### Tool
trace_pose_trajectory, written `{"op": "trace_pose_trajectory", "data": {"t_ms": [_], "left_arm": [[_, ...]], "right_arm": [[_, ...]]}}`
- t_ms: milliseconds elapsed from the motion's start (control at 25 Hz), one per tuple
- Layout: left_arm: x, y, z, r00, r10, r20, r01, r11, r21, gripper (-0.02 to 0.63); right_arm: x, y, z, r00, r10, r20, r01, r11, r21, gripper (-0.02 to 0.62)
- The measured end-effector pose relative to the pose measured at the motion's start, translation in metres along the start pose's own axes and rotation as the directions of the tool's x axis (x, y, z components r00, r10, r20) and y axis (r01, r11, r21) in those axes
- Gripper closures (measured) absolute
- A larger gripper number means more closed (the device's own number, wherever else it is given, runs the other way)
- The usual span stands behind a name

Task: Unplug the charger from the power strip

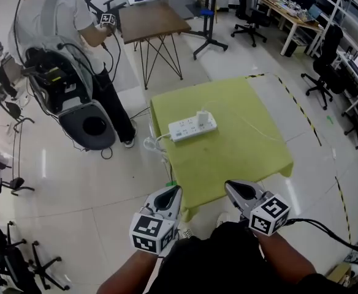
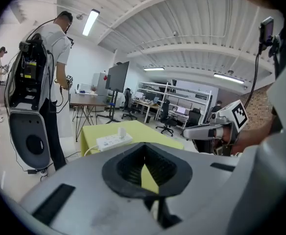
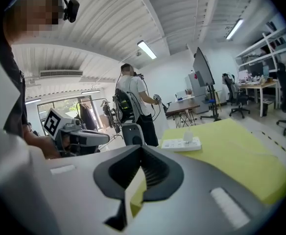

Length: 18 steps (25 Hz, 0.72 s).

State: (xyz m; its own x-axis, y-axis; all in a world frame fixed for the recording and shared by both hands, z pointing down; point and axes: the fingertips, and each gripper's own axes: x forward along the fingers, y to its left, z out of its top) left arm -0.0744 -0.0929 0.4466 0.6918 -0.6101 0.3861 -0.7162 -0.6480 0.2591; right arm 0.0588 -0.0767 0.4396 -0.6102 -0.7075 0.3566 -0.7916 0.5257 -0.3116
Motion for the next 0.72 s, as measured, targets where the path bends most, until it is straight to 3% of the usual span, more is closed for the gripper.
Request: {"op": "trace_pose_trajectory", "data": {"t_ms": [320,520,720], "left_arm": [[-0.004,0.044,-0.007,0.998,0.064,0.011,-0.063,0.998,-0.031,0.600],[-0.030,0.084,0.006,0.994,0.108,0.016,-0.107,0.993,-0.039,0.600],[0.003,0.087,0.010,0.986,0.168,0.005,-0.168,0.984,-0.060,0.600]], "right_arm": [[0.050,-0.029,0.009,0.999,-0.034,-0.024,0.034,0.999,-0.003,0.587],[0.117,-0.034,0.017,0.995,-0.071,-0.075,0.070,0.997,-0.021,0.542],[0.164,-0.110,0.016,0.985,-0.122,-0.122,0.121,0.993,-0.014,0.459]]}}
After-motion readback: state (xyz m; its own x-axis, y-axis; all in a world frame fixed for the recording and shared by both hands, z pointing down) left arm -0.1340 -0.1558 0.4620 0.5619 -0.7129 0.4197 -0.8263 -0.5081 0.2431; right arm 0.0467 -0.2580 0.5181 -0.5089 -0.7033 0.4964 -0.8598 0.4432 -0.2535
